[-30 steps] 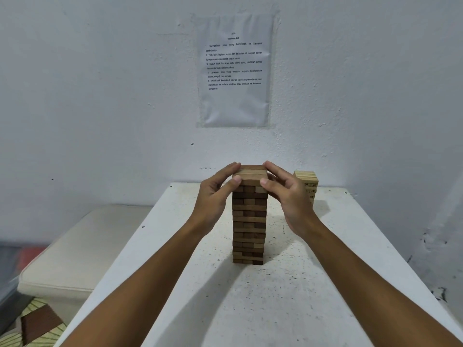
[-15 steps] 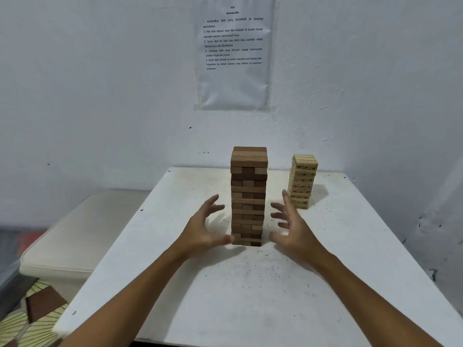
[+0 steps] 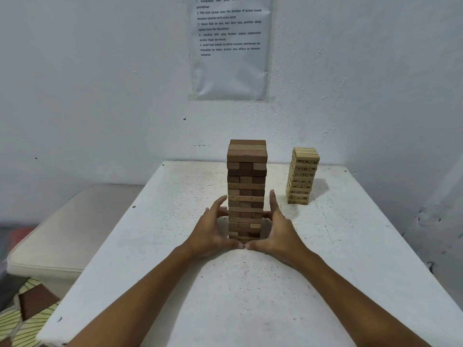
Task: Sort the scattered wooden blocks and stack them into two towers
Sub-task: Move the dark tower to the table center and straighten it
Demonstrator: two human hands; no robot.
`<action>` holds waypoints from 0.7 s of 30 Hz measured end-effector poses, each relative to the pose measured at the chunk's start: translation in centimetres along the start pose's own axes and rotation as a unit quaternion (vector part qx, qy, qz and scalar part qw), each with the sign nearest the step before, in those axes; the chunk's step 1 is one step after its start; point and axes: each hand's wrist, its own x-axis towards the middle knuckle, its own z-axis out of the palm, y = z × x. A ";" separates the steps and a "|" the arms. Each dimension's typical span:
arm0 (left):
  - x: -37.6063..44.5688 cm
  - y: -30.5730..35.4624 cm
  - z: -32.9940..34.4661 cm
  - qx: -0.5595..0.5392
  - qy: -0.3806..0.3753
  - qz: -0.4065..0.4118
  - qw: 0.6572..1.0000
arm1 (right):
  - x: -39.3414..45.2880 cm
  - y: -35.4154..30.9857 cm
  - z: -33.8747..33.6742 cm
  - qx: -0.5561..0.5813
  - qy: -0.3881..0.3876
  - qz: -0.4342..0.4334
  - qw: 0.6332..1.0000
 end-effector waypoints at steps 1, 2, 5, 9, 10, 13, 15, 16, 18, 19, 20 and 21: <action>0.0 0.0 0.0 -0.004 0.002 0.000 1.000 | 0.1 0.1 0.1 -0.005 0.005 -0.001 1.000; 0.1 -0.1 0.1 -0.008 0.003 -0.002 1.000 | 0.2 0.2 0.2 -0.011 0.010 -0.002 1.000; 0.3 -0.3 0.3 -0.012 0.007 -0.008 1.000 | 0.5 0.6 0.6 -0.020 0.020 -0.003 1.000; 0.4 -0.5 0.4 -0.015 0.011 -0.004 1.000 | 0.8 0.7 0.7 -0.022 0.018 0.001 1.000; 0.5 -0.6 0.3 -0.015 0.010 -0.004 1.000 | 0.8 0.7 0.8 -0.020 0.017 0.000 1.000; 0.7 -0.6 0.3 -0.015 0.009 -0.003 1.000 | 0.9 0.8 0.7 -0.013 0.016 -0.003 1.000; 0.8 -0.6 0.3 -0.012 0.010 -0.002 1.000 | 1.1 0.9 0.7 -0.014 0.019 -0.008 1.000; 0.9 -0.6 0.2 -0.011 0.010 -0.002 1.000 | 1.2 0.9 0.7 -0.012 0.021 -0.010 1.000; 1.2 -0.8 0.2 -0.013 0.012 0.000 1.000 | 1.4 1.0 0.7 -0.003 0.023 -0.011 1.000; 1.4 -0.8 0.2 -0.015 0.013 0.001 1.000 | 1.6 1.1 0.7 0.001 0.023 -0.010 1.000; 1.6 -0.9 0.2 -0.015 0.014 0.001 1.000 | 1.8 1.2 0.7 0.004 0.024 -0.009 1.000; 1.8 -1.0 0.2 -0.016 0.015 0.001 1.000 | 2.1 1.3 0.7 0.006 0.025 -0.007 1.000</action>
